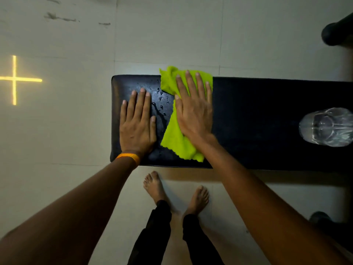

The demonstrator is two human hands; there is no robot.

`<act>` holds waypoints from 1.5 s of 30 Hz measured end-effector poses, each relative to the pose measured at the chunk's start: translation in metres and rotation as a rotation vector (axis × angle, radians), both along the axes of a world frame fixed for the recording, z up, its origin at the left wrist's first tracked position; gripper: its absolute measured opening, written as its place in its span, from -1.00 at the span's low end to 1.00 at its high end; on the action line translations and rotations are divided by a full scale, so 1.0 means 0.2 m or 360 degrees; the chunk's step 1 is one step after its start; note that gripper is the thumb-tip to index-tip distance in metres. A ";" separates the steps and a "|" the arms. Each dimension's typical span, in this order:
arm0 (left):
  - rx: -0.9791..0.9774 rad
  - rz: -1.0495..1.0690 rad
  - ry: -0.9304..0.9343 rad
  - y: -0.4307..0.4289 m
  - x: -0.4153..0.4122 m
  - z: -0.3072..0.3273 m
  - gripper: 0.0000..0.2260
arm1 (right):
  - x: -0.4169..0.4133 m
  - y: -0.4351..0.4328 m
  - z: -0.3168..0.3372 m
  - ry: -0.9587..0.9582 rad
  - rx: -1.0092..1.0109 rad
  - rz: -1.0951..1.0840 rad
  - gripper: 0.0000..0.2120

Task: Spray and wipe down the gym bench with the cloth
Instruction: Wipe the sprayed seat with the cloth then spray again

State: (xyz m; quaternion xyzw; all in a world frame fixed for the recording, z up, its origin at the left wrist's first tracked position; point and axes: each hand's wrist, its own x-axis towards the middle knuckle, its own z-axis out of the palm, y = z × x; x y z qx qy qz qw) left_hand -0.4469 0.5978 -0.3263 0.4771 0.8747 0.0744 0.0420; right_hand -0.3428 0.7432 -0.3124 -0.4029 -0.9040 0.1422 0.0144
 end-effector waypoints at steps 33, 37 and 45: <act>0.0005 -0.0009 -0.0085 0.00 -0.01 0.00 -0.45 | 0.09 -0.12 0.02 -0.0008 -0.0004 -0.0010 -0.49; 0.0031 -0.0007 -0.0075 -0.01 -0.01 0.00 -0.45 | 0.37 -0.35 0.05 -0.0037 -0.0099 0.0301 -0.47; 0.0039 -0.0016 -0.0084 -0.01 -0.01 0.01 -0.46 | 0.26 0.10 0.06 0.0271 -0.0023 -0.0004 -0.47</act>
